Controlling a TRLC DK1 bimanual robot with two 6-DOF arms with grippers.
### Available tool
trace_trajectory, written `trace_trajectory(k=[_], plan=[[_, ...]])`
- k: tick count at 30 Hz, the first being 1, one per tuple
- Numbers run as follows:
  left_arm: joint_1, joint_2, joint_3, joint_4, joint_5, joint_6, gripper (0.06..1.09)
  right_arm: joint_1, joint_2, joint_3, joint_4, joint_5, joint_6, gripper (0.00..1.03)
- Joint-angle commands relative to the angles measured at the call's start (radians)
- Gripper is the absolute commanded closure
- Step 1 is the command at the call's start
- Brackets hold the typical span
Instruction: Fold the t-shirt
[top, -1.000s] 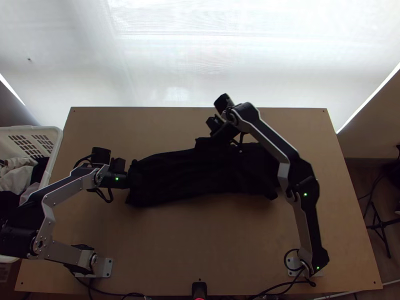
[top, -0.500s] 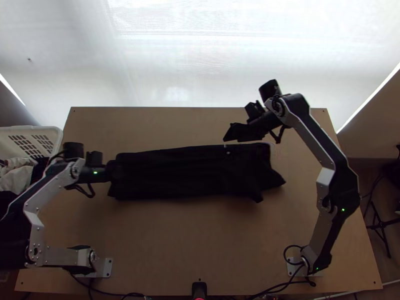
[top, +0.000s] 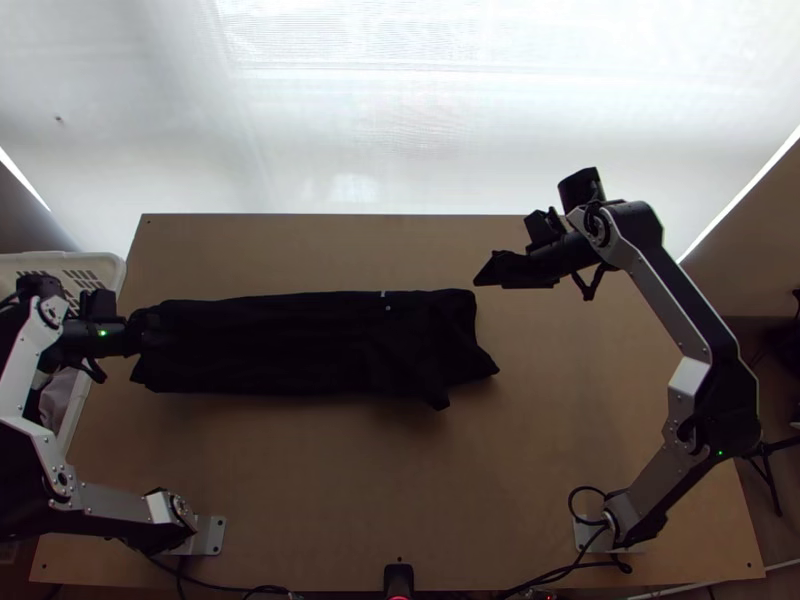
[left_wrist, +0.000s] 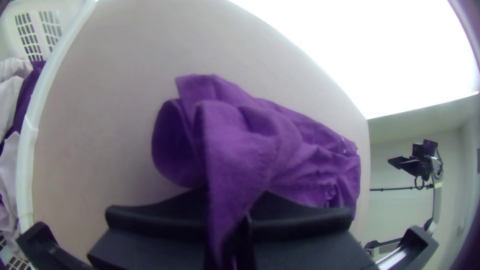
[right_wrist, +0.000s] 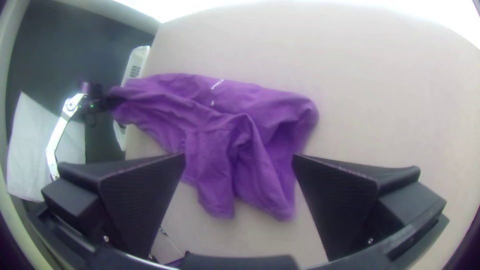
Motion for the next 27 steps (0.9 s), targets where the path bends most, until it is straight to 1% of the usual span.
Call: trace_trajectory(k=[1, 5, 8, 15, 16, 22, 24, 27], plan=[[-0.181, -0.063, 0.159, -0.169, -0.008, -0.081, 1.05, -0.020, -0.045, -0.051, 0.015, 0.000, 0.002, 0.04], [-0.391, -0.081, 0.219, -0.149, -0.008, -0.220, 1.05, -0.030, -0.062, -0.073, 0.025, 0.000, 0.003, 0.04], [-0.531, -0.064, 0.254, -0.094, -0.010, -0.324, 1.05, -0.036, -0.074, -0.094, 0.033, 0.000, 0.005, 0.04], [-0.807, 0.028, 0.366, -0.048, -0.028, -0.482, 1.05, -0.060, -0.103, -0.139, 0.059, 0.000, 0.012, 0.04], [-0.870, 0.060, 0.389, -0.014, -0.034, -0.527, 1.05, -0.071, -0.111, -0.153, 0.064, -0.002, 0.014, 0.04], [-0.965, 0.141, 0.411, 0.079, -0.056, -0.607, 1.05, -0.088, -0.134, -0.206, 0.087, -0.003, 0.014, 0.04], [-1.017, 0.212, 0.448, 0.108, -0.062, -0.648, 1.05, -0.097, -0.149, -0.238, 0.102, -0.005, 0.016, 0.04], [-1.057, 0.278, 0.497, 0.111, -0.062, -0.685, 1.05, -0.103, -0.156, -0.252, 0.113, -0.008, 0.026, 0.04]])
